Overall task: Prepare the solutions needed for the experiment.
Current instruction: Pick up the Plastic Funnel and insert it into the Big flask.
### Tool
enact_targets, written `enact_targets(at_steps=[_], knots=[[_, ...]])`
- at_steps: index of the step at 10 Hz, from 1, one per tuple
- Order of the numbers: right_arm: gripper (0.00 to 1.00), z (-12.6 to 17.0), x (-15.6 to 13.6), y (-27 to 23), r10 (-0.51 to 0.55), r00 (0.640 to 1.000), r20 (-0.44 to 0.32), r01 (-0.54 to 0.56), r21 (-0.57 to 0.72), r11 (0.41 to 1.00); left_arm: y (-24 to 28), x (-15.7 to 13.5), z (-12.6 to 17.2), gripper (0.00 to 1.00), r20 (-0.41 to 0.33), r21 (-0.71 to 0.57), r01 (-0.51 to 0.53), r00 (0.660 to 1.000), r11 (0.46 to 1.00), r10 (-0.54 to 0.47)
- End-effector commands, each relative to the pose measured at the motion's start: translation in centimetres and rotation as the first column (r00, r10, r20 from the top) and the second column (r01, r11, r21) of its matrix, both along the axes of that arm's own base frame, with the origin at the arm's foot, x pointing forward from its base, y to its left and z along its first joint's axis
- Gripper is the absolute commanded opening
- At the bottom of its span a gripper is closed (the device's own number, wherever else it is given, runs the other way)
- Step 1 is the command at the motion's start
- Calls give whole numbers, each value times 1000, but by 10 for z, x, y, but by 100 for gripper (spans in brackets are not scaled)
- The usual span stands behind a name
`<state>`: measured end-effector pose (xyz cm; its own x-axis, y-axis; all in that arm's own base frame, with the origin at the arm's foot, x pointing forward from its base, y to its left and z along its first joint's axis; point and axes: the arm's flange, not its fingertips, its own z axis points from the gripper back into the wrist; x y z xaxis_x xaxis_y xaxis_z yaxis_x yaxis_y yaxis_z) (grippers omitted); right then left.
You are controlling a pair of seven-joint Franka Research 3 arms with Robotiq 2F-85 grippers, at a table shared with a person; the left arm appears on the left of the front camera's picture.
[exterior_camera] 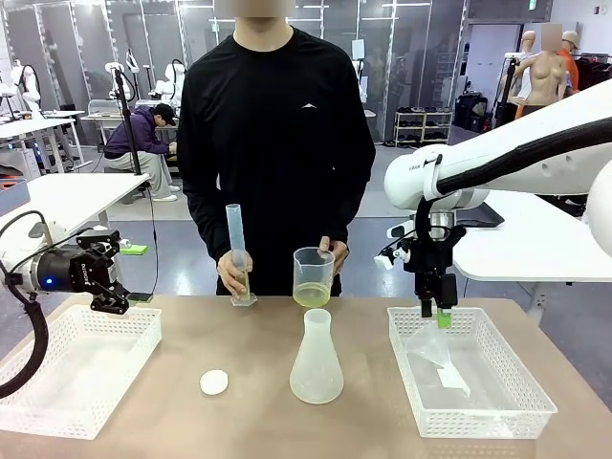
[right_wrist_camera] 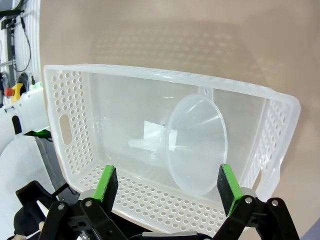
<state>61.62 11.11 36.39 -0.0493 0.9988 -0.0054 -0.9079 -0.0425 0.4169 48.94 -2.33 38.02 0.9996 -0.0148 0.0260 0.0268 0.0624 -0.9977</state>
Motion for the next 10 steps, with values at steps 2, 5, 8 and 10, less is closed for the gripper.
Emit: enact_targets(at_steps=[2, 5, 8, 10], knots=[[100, -6, 9, -1, 61, 995, -85, -60, 18, 998, 0, 0, 1, 100, 0, -4, -2, 1000, 1000, 2], [100, -18, 13, -1, 85, 987, -139, -83, 24, 996, 0, 0, 1, 100, 0, -4, -2, 1000, 1000, 2], [80, -28, 17, 1, 115, 979, -170, -115, 7, 993, 0, 0, 1, 100, 0, -4, -2, 1000, 1000, 2], [61, -29, 18, 2, 112, 974, -198, -114, 0, 993, 0, 0, 1, 100, 0, -4, -2, 1000, 1000, 2]])
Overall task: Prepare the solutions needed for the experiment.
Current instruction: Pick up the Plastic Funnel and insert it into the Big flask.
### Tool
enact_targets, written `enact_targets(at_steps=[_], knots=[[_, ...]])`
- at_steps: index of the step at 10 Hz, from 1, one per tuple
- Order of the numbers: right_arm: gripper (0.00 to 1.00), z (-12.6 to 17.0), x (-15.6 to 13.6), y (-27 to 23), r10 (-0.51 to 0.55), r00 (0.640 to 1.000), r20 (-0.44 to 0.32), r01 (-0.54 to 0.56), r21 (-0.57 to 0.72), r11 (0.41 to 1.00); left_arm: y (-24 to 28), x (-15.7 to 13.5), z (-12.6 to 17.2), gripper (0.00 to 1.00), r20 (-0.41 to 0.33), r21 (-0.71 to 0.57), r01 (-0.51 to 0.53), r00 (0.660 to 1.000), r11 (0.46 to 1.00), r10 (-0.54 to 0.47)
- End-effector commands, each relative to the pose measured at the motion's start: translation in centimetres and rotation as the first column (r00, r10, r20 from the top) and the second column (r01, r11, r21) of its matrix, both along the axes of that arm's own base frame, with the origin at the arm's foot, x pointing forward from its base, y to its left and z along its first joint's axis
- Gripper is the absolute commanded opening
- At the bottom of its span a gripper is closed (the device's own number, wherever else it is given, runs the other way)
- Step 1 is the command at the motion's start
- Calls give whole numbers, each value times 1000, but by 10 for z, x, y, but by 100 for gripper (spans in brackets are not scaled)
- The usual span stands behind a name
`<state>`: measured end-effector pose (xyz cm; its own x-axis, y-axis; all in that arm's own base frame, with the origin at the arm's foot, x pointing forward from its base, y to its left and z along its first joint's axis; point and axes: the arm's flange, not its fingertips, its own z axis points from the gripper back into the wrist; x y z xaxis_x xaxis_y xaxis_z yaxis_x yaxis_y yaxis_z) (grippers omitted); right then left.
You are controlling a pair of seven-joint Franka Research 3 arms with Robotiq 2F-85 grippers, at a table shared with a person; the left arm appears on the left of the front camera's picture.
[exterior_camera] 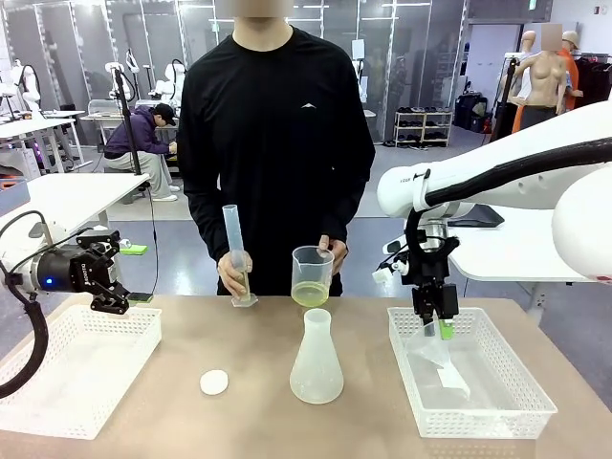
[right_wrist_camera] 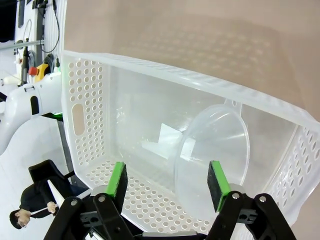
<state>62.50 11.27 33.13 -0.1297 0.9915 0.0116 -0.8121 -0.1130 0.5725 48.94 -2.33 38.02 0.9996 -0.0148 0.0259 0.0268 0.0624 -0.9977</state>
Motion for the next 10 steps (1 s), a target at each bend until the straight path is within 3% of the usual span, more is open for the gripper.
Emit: enact_targets(at_steps=[1, 2, 3, 4, 5, 6, 7, 8, 10], knots=[[75, 2, 9, 1, 42, 999, -26, -42, -10, 999, 0, 0, 1, 100, 0, -4, -2, 1000, 1000, 2], [41, 1, 9, 1, 40, 999, -26, -40, -5, 999, 0, 0, 1, 100, 0, -4, -2, 1000, 1000, 2], [56, 1, 9, 0, 35, 999, -25, -35, -2, 999, 0, 0, 1, 100, 0, -4, -2, 1000, 1000, 2], [21, 0, 9, 0, 32, 999, -28, -32, -1, 999, 0, 0, 1, 100, 0, -4, -2, 1000, 1000, 2], [36, -1, 9, 0, 29, 999, -35, -29, 0, 1000, 0, 0, 1, 100, 0, -4, -2, 1000, 1000, 2], [1, -2, 9, 1, 33, 999, -36, -33, -2, 999, 0, 0, 1, 100, 0, -4, -2, 1000, 1000, 2], [16, -2, 9, 1, 30, 999, -40, -30, 5, 1000, 0, 0, 1, 100, 0, -4, -2, 1000, 1000, 2], [0, -3, 9, 1, 25, 999, -45, -25, 12, 1000, 0, 0, 1, 100, 0, -4, -2, 1000, 1000, 2], [0, -3, 9, 1, 18, 999, -47, -17, 17, 1000, 0, 0, 1, 100, 0, -4, -2, 1000, 1000, 2]])
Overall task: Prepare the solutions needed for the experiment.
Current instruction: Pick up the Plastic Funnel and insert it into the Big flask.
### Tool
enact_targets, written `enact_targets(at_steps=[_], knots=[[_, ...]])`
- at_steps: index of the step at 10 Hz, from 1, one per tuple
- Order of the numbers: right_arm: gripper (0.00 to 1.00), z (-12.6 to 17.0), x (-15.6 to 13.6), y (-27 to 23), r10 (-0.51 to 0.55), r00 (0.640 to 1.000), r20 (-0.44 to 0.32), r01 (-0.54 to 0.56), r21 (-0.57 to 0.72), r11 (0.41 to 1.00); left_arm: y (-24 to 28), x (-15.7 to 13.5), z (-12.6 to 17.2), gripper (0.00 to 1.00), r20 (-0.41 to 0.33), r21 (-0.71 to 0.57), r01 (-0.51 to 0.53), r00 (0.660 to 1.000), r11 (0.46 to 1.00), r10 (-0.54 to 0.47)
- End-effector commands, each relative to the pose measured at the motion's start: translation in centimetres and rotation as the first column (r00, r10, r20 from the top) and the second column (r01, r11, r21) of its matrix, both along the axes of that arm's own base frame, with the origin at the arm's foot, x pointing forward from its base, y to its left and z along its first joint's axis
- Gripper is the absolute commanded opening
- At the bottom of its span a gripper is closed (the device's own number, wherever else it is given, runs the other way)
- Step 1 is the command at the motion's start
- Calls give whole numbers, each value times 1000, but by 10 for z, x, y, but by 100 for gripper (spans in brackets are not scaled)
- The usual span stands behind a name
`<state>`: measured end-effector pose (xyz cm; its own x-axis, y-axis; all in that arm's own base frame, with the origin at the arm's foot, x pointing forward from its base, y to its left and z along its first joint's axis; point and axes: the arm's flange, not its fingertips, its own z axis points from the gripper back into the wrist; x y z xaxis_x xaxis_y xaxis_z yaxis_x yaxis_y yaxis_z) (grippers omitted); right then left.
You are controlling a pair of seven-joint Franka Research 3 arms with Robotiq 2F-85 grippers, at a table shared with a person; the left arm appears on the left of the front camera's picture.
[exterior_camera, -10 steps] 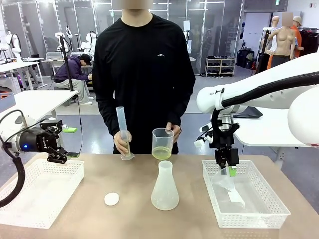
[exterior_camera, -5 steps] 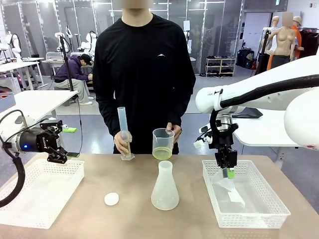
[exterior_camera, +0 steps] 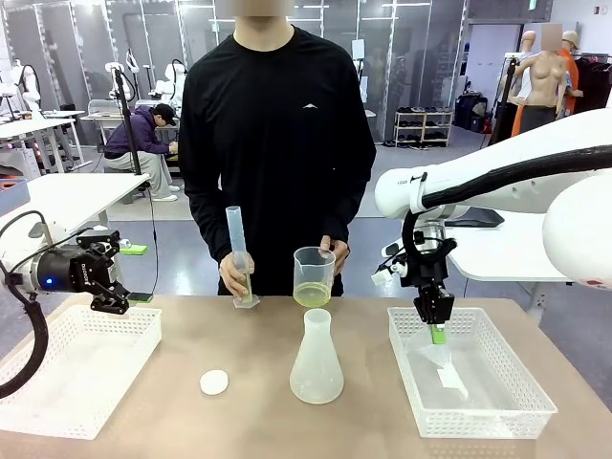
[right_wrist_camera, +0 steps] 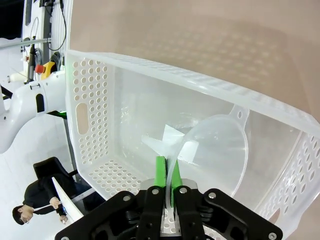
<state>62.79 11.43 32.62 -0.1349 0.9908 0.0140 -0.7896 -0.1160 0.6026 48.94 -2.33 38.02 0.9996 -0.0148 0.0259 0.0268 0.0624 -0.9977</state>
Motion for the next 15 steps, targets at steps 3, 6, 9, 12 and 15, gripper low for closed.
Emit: enact_targets(at_steps=[3, 6, 9, 12, 15], knots=[[0, 20, -1, 2, -115, 991, 73, 119, -59, 991, 0, 0, 1, 100, 0, -4, -2, 1000, 1000, 2], [0, 93, -26, 10, -182, 934, 307, 233, -139, 963, 0, 0, 1, 100, 0, -4, -2, 1000, 1000, 2], [0, 169, -75, 24, -173, 811, 559, 292, -130, 948, 0, 0, 1, 100, 0, -4, -2, 1000, 1000, 2], [0, 218, -135, 40, -132, 605, 785, 332, -99, 938, 0, 0, 1, 100, 0, -4, -2, 1000, 1000, 2], [0, 216, -186, 48, -173, 426, 888, 330, 25, 944, 0, 0, 1, 100, 0, -4, -2, 1000, 1000, 2]])
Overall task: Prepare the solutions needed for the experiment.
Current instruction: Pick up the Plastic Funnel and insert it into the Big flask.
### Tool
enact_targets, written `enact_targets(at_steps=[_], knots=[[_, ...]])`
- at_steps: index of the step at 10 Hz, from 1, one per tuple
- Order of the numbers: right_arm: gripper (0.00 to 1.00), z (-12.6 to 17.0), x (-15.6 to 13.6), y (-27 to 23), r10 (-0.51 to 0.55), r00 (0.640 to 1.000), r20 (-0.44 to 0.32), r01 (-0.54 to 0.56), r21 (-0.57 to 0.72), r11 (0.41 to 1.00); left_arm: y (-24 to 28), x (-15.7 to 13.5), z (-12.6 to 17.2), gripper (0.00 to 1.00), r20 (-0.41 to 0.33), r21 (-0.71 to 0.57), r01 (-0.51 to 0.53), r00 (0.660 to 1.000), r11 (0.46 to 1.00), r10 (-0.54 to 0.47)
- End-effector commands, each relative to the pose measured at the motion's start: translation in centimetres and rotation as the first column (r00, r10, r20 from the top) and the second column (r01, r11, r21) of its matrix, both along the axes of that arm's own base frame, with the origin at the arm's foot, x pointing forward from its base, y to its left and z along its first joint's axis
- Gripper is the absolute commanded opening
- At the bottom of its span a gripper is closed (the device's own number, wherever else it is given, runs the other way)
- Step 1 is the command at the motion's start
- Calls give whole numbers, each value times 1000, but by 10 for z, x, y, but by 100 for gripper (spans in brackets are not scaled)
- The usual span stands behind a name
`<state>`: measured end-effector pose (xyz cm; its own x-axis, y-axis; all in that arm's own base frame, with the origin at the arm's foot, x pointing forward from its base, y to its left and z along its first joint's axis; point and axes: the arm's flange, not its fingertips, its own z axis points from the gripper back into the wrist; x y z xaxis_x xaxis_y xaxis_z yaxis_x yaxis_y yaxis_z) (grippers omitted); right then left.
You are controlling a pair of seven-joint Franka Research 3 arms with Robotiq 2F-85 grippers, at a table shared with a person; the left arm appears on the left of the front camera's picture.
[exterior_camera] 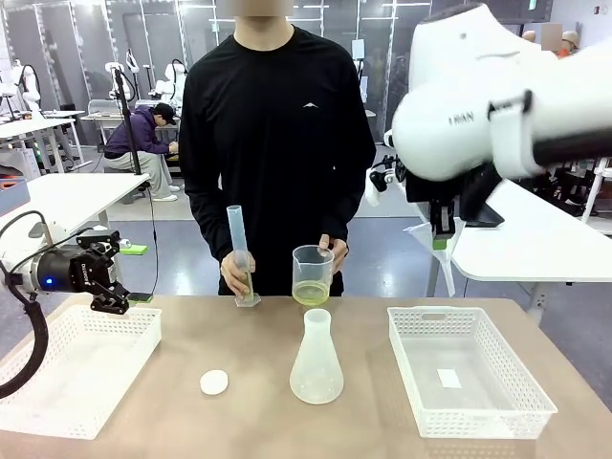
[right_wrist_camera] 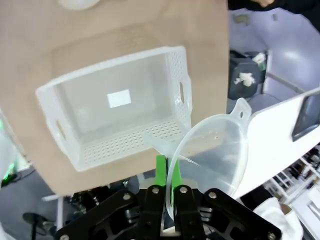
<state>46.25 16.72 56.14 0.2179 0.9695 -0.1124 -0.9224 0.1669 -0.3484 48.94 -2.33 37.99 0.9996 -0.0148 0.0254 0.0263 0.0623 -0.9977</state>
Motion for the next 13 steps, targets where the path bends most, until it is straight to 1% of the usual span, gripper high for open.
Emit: enact_targets(at_steps=[1, 2, 4, 5, 13], knots=[[0, -21, -29, -5, -41, 993, 107, 39, 22, 999, 0, 0, 2, 100, 1, -4, -2, 1000, 1000, 2], [0, -21, -35, -6, -43, 991, 126, 40, 30, 999, 0, 0, 2, 100, 1, -4, -2, 1000, 1000, 2], [0, -21, -33, -14, -66, 987, 146, 57, 62, 996, 0, 0, 2, 100, 1, -4, -2, 1000, 1000, 2], [0, -17, -34, -4, -24, 995, 98, 20, 40, 999, 0, 0, 2, 100, 1, -4, -2, 1000, 1000, 2], [0, -17, -34, -4, -24, 995, 98, 20, 40, 999, 0, 0, 2, 100, 1, -4, -2, 1000, 1000, 2]])
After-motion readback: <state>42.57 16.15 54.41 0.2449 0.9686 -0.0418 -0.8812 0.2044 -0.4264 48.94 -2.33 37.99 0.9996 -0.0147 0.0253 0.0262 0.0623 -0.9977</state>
